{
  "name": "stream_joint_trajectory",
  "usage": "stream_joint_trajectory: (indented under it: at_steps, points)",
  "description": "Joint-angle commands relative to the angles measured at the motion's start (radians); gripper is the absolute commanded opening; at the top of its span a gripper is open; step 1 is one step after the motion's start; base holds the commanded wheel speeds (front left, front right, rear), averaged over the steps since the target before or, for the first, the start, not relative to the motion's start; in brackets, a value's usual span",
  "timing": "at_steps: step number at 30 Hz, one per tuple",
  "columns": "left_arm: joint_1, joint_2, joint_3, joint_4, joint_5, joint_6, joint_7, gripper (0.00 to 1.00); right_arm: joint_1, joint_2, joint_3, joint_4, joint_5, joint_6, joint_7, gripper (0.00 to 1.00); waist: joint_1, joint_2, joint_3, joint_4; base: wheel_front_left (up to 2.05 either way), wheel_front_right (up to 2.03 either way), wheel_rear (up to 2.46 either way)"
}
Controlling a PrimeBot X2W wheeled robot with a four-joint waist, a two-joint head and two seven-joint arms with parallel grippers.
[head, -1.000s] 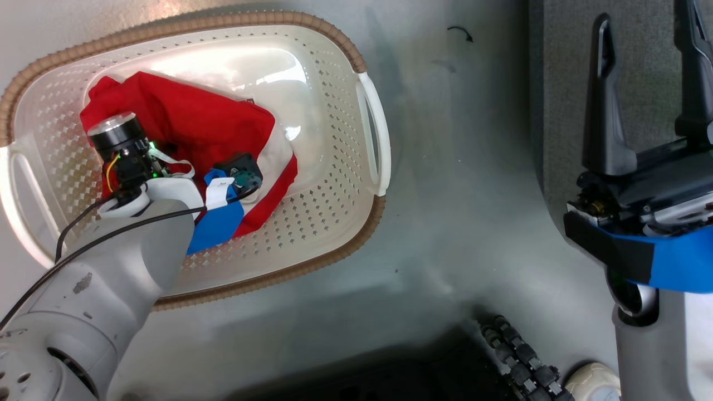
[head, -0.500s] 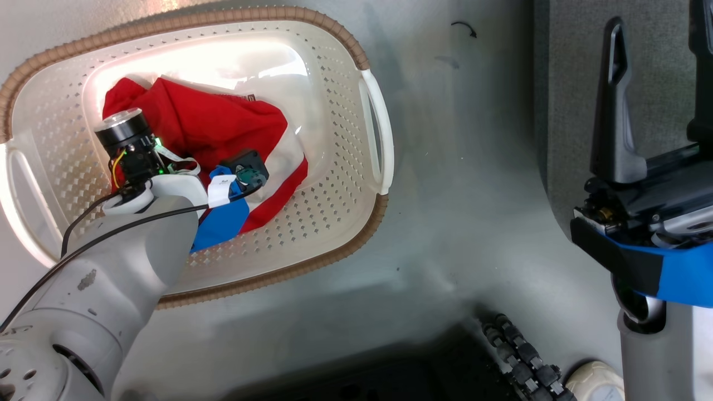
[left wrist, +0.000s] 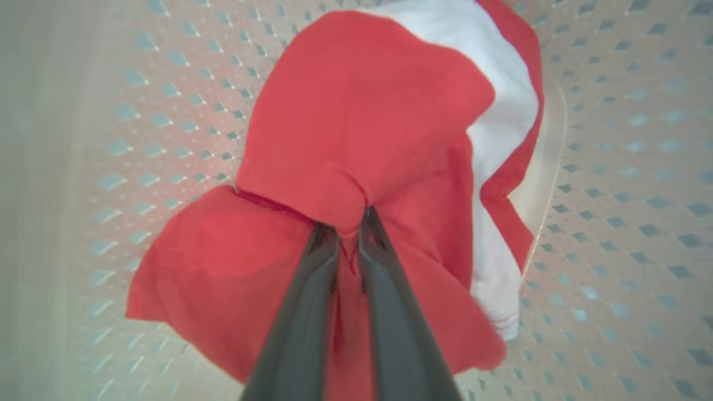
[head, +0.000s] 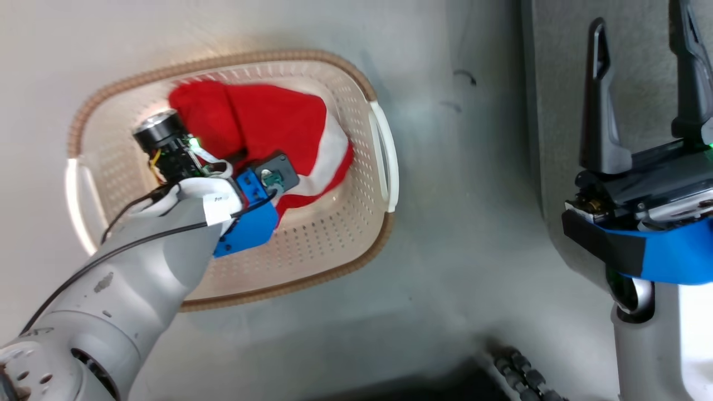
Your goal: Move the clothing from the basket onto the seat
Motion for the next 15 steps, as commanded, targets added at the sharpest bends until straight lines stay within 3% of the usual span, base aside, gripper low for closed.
stream_joint_trajectory:
  at_steps: [1,15]
  points:
    - [0.009,-0.004,-0.002,-0.007,-0.005,0.004,-0.014,0.00,-0.002,0.001,-0.003,0.008,-0.001,0.000,-0.003,1.00,0.0001,0.0000,-0.047,0.022,0.00,0.00,0.00]
    - [0.092,-0.018,0.000,-0.026,-0.216,0.004,-0.191,0.00,0.064,0.000,-0.015,0.126,-0.004,0.000,-0.003,1.00,0.0001,0.0000,-0.312,0.071,0.00,0.00,0.00]
